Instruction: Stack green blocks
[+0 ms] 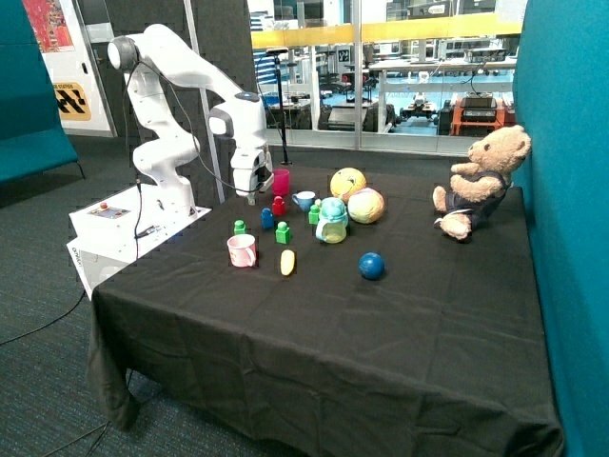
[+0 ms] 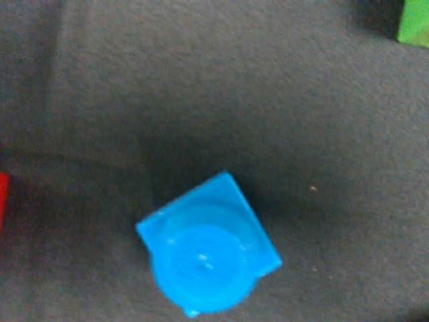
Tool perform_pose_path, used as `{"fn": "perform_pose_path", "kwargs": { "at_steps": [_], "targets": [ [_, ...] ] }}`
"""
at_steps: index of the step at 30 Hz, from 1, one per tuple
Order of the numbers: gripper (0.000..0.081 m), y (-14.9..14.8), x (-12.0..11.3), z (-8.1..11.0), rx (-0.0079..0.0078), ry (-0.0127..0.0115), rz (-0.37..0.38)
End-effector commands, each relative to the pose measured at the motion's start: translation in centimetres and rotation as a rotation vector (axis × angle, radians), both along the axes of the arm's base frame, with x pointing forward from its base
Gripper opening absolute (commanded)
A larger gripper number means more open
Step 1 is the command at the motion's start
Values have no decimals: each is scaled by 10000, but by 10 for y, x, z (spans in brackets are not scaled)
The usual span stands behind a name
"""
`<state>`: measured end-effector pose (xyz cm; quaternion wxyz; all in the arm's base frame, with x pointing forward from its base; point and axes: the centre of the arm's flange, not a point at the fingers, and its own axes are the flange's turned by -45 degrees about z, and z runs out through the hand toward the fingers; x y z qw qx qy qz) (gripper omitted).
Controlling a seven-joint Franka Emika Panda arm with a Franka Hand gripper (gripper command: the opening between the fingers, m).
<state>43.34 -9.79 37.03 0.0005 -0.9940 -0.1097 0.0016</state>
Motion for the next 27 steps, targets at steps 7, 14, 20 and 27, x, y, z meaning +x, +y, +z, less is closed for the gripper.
{"fn": "perform_pose_path", "kwargs": {
  "at_steps": [7,14,20,27],
  "targets": [
    [525,-31,-13,-11,-7,-33,-206],
    [527,-39,-17,-19,-8,-33,-307],
    [517,-39,-19,-23,-7,-33,-73],
    [508,-44,-16,-23,-7,-33,37]
  ]
}}
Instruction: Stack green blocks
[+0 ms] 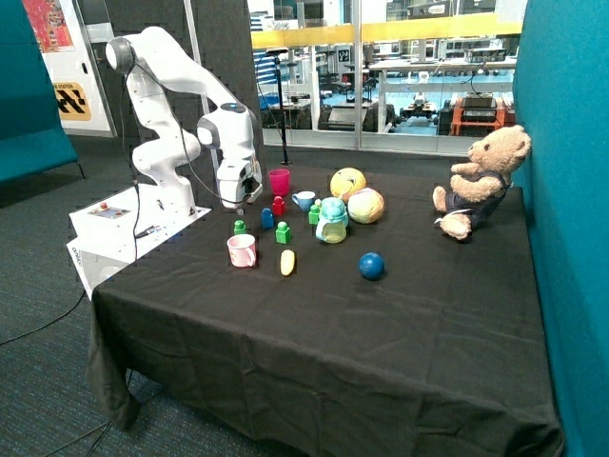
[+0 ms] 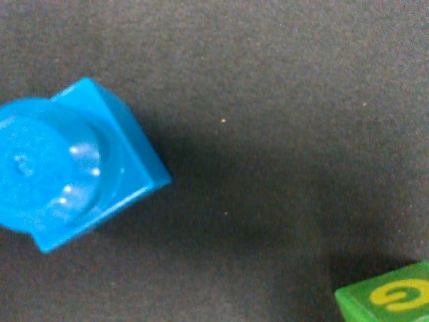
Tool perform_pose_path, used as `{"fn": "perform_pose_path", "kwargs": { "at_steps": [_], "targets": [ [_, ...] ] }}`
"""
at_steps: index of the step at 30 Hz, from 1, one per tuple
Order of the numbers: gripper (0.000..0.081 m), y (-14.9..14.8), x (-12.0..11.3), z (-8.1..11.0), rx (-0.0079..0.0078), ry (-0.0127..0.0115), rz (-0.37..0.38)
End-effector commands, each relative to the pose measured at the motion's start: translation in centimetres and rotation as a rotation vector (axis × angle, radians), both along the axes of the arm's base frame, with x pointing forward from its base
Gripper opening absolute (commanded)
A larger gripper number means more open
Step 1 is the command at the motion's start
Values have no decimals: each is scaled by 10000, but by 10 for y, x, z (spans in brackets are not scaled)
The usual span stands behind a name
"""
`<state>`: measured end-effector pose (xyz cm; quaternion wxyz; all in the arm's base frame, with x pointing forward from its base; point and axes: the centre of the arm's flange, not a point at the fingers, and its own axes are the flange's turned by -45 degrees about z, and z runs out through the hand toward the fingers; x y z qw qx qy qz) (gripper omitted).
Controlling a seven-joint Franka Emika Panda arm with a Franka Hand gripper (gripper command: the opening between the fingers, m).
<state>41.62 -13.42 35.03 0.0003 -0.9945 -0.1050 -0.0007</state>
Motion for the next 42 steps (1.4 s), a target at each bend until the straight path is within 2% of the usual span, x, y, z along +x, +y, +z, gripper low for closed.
{"fn": "perform_pose_path", "kwargs": {
  "at_steps": [1,17,30,42],
  "targets": [
    [507,-9,1,-3,-7,14,61],
    [497,-26,-9,-8,-7,14,-206],
    [492,-15,-18,-21,-7,14,-134],
    [477,-17,-20,-24,-7,14,-187]
  ]
}}
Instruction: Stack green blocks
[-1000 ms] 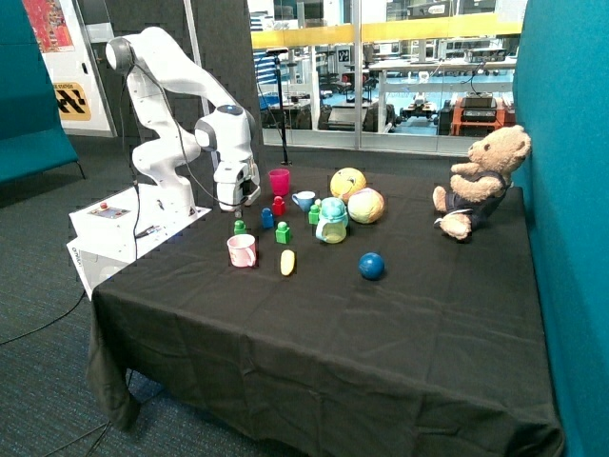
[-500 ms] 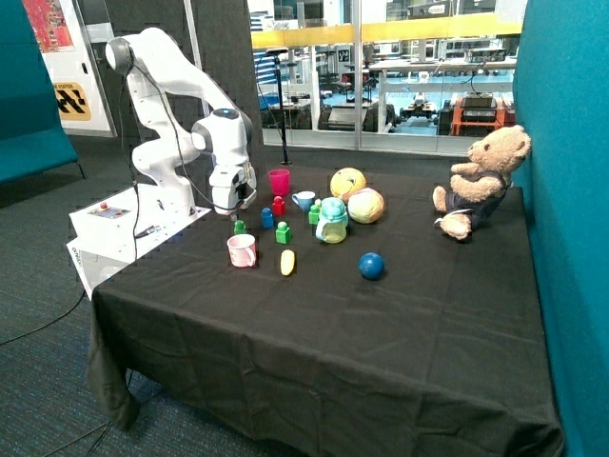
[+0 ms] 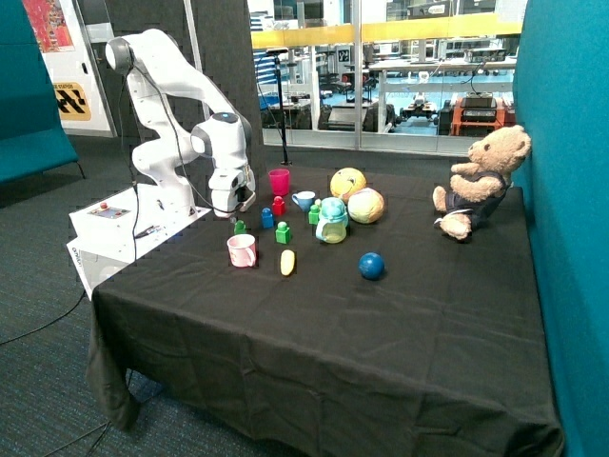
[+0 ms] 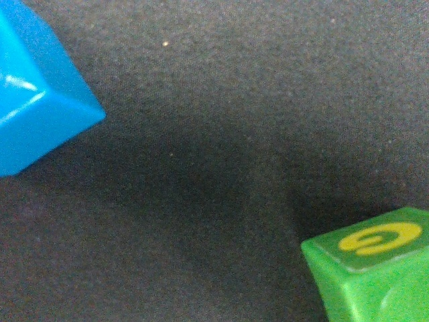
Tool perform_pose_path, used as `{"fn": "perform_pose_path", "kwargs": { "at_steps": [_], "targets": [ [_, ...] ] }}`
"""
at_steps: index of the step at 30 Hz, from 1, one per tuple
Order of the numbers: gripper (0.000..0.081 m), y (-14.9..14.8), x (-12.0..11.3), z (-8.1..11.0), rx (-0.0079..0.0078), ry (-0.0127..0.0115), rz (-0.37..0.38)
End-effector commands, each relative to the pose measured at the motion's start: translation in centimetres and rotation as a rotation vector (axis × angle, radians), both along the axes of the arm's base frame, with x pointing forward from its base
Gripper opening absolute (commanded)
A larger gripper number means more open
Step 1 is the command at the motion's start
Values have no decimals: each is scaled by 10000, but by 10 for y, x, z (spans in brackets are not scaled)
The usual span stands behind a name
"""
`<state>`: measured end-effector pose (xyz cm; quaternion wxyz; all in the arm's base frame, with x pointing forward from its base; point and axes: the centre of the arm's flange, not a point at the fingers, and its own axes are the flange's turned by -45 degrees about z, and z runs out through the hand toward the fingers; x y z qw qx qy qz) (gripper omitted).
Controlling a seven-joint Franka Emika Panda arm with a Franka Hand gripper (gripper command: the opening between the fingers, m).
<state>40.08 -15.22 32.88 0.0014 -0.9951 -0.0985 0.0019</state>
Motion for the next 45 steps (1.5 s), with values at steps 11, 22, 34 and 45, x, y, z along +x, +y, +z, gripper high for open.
{"fn": "perform_pose_path", "kwargs": {
  "at_steps": [11,22,34,45],
  "targets": [
    [470,-7,-6,-5,-24,-41,-217],
    [454,-1,-3,-10,-24,-41,-148],
    [450,-2,5,-12,-24,-41,-133],
    [450,-15,0,-17,-25,-41,-401]
  ]
}}
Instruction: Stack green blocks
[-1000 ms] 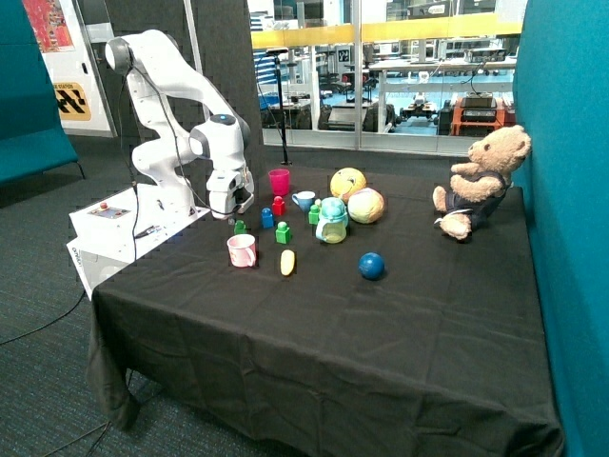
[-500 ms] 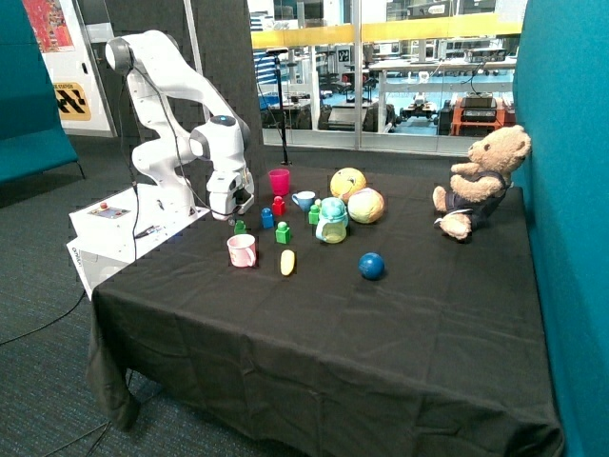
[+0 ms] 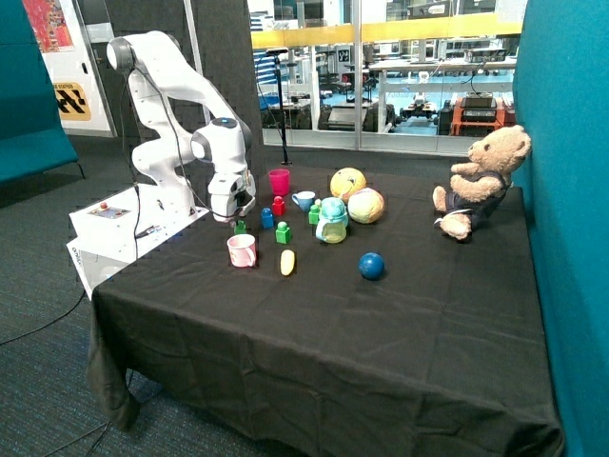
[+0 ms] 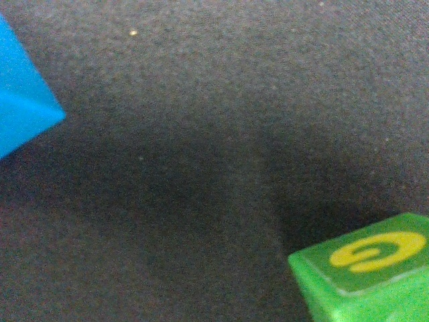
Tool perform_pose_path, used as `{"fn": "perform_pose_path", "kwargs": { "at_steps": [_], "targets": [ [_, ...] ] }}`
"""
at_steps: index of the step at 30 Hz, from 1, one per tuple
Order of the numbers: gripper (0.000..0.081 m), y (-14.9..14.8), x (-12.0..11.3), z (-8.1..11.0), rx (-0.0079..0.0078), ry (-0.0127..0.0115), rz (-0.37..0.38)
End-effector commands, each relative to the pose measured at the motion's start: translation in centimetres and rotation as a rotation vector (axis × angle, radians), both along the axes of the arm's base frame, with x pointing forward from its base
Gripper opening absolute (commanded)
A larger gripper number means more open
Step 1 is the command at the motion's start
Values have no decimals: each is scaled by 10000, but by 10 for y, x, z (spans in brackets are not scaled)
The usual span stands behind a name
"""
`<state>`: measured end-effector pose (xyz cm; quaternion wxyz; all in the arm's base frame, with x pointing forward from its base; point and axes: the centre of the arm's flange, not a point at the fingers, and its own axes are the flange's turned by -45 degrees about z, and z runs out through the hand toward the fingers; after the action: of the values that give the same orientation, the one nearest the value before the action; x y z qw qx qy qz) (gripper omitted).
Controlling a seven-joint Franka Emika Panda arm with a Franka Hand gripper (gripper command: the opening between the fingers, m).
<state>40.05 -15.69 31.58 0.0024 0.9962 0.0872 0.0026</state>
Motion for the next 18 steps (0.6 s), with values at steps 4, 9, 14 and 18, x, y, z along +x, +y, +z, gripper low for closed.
{"fn": "perform_pose_path", "kwargs": {
  "at_steps": [4,9,14,18],
  "targets": [
    [449,-13,-2,-5,44,56,-258],
    [446,-14,-4,-6,44,56,-265],
    [432,-12,-2,-7,44,56,-203],
    [333,-9,0,-7,44,56,-140]
  ]
}}
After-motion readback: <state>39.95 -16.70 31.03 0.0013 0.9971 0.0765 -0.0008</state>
